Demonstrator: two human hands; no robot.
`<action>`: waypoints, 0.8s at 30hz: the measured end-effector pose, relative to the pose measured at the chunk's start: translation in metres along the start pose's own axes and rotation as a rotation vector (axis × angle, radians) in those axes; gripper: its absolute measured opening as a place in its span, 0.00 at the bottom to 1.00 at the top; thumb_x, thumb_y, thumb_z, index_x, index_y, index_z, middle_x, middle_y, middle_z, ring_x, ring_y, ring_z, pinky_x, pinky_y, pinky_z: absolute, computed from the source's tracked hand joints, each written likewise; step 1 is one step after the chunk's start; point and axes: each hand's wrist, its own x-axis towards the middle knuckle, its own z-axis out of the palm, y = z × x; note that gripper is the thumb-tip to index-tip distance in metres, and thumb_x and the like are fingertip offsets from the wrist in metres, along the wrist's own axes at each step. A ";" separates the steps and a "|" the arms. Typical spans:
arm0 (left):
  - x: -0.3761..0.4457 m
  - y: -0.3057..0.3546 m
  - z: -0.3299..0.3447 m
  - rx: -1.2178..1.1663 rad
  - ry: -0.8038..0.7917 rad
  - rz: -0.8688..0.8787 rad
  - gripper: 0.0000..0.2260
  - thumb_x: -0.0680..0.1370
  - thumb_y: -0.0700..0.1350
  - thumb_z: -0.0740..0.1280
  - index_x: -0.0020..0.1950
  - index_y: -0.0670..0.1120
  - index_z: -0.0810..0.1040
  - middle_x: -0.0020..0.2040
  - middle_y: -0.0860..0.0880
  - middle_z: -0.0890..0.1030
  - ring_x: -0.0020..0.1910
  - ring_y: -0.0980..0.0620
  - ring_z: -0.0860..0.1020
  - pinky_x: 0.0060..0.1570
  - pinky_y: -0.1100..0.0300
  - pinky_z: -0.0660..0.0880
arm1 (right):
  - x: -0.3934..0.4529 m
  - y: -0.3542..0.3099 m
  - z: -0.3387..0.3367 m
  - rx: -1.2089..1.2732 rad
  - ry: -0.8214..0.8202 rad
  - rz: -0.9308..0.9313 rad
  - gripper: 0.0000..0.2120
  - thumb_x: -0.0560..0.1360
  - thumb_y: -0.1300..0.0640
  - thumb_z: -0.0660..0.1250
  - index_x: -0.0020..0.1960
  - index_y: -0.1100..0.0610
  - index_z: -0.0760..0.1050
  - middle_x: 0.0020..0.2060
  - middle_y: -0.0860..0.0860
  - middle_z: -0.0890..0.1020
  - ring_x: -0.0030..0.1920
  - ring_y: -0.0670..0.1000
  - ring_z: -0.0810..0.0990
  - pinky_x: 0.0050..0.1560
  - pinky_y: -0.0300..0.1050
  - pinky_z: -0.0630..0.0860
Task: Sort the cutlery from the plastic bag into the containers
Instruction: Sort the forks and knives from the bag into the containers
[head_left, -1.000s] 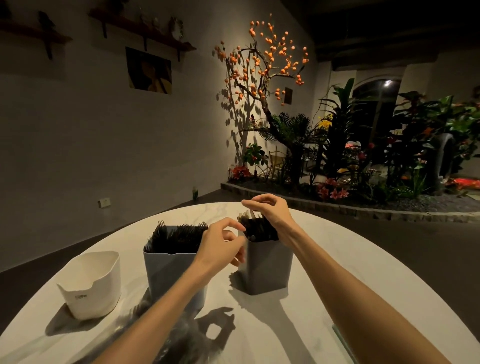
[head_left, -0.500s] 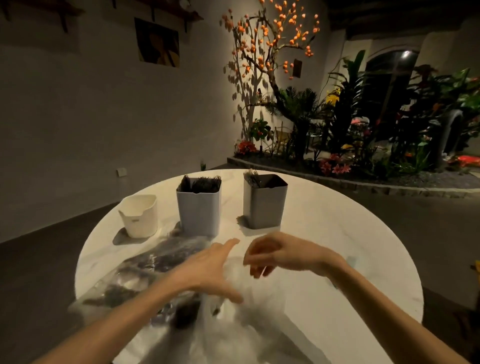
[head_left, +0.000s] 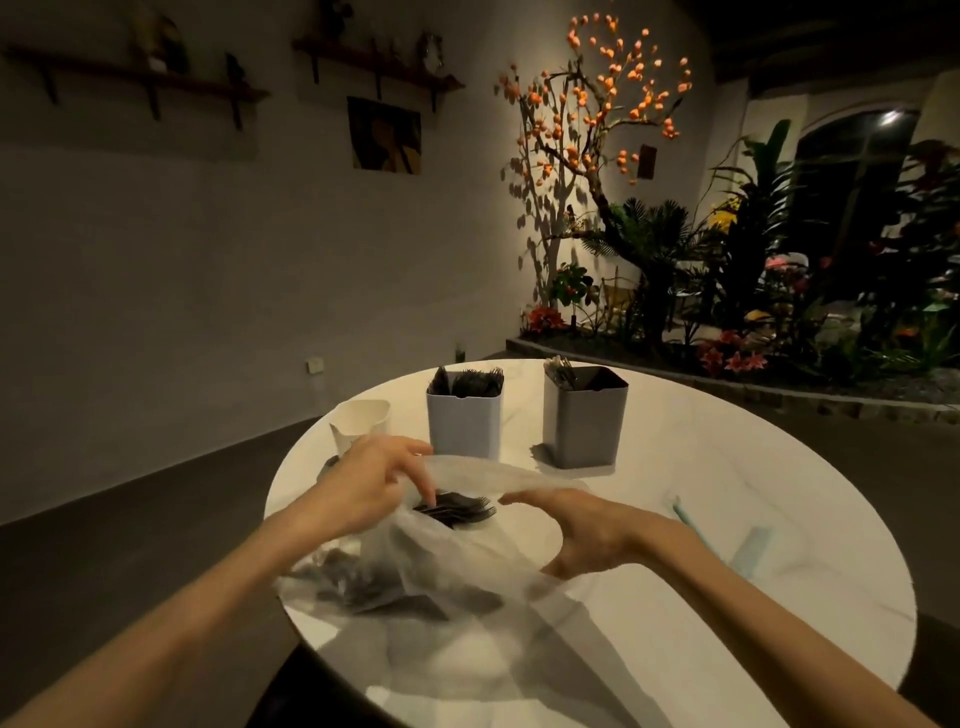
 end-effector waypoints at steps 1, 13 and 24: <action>-0.005 -0.004 0.000 0.243 -0.033 -0.015 0.26 0.72 0.28 0.60 0.58 0.55 0.83 0.74 0.51 0.72 0.72 0.50 0.69 0.72 0.47 0.66 | 0.004 -0.002 -0.001 -0.018 -0.018 0.000 0.40 0.73 0.51 0.77 0.79 0.45 0.61 0.77 0.45 0.66 0.76 0.50 0.64 0.76 0.49 0.63; -0.015 -0.037 0.013 0.221 0.094 0.111 0.42 0.69 0.28 0.66 0.79 0.49 0.56 0.81 0.58 0.35 0.75 0.46 0.67 0.39 0.69 0.73 | 0.134 -0.067 0.050 -0.055 -0.001 0.006 0.23 0.76 0.58 0.71 0.70 0.55 0.73 0.64 0.54 0.78 0.65 0.57 0.76 0.69 0.52 0.72; -0.002 -0.040 0.013 0.184 0.041 0.036 0.40 0.78 0.35 0.65 0.82 0.51 0.46 0.82 0.56 0.37 0.79 0.50 0.59 0.61 0.69 0.63 | 0.181 -0.071 0.077 -0.454 0.017 0.095 0.24 0.82 0.51 0.64 0.76 0.56 0.67 0.74 0.59 0.70 0.73 0.61 0.68 0.75 0.58 0.65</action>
